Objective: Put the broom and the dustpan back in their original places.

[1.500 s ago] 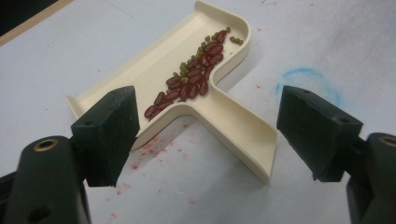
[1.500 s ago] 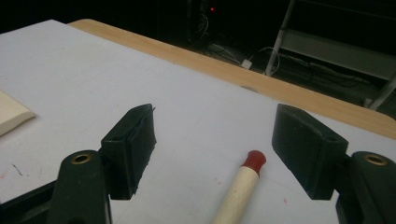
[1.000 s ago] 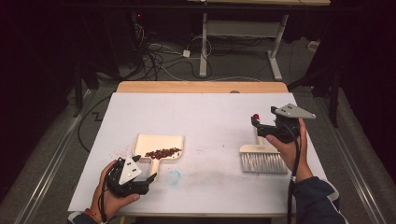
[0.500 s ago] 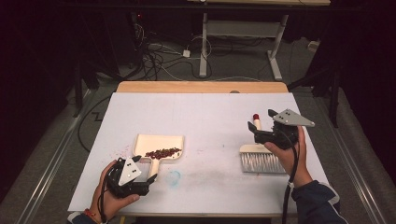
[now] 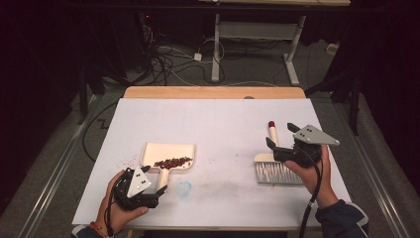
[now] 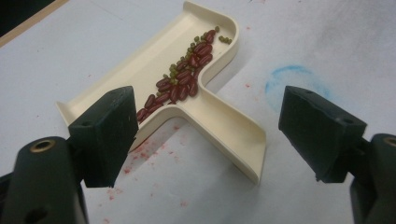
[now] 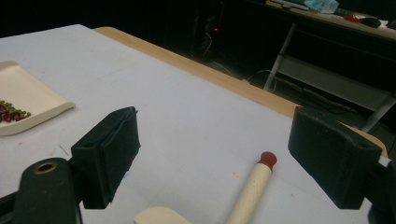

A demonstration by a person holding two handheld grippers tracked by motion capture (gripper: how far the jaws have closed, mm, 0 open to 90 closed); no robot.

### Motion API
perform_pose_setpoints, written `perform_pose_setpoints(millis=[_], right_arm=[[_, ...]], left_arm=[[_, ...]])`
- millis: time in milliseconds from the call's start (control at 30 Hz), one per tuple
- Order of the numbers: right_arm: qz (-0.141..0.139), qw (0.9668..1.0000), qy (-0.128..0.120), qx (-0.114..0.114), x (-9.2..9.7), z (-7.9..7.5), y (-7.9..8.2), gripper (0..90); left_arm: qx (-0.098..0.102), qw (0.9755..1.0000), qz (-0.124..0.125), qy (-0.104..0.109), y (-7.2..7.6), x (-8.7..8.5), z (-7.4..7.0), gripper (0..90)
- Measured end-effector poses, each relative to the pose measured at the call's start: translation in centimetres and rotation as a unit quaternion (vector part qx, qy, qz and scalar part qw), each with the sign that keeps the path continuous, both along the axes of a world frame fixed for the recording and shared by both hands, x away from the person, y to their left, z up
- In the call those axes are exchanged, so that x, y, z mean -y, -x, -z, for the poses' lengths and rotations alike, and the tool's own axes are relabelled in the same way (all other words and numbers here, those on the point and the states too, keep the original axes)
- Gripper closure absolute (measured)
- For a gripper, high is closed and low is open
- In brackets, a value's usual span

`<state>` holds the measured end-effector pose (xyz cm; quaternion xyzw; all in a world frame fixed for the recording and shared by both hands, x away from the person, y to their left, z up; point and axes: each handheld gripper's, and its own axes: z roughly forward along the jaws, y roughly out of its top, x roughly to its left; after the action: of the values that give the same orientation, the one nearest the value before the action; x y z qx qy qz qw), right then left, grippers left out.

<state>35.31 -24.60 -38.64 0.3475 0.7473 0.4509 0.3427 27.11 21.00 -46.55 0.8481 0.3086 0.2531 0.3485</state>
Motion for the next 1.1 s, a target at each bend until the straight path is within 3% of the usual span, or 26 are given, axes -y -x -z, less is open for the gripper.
perform_pose_setpoints(millis=[700,933,1100], right_arm=[[-0.027,0.9996,0.011,0.008,1.3,1.5,2.9,16.8],[-0.023,0.9992,0.023,0.021,2.0,2.3,3.5,16.8],[-0.016,0.9992,0.032,0.017,2.6,3.3,4.0,16.9]], left_arm=[[0.0,1.0,0.0,-0.006,-0.1,0.1,0.1,19.4],[0.0,1.0,0.0,-0.005,-0.1,0.2,0.1,19.4],[-0.002,1.0,0.001,-0.005,-0.1,0.2,0.1,19.4]])
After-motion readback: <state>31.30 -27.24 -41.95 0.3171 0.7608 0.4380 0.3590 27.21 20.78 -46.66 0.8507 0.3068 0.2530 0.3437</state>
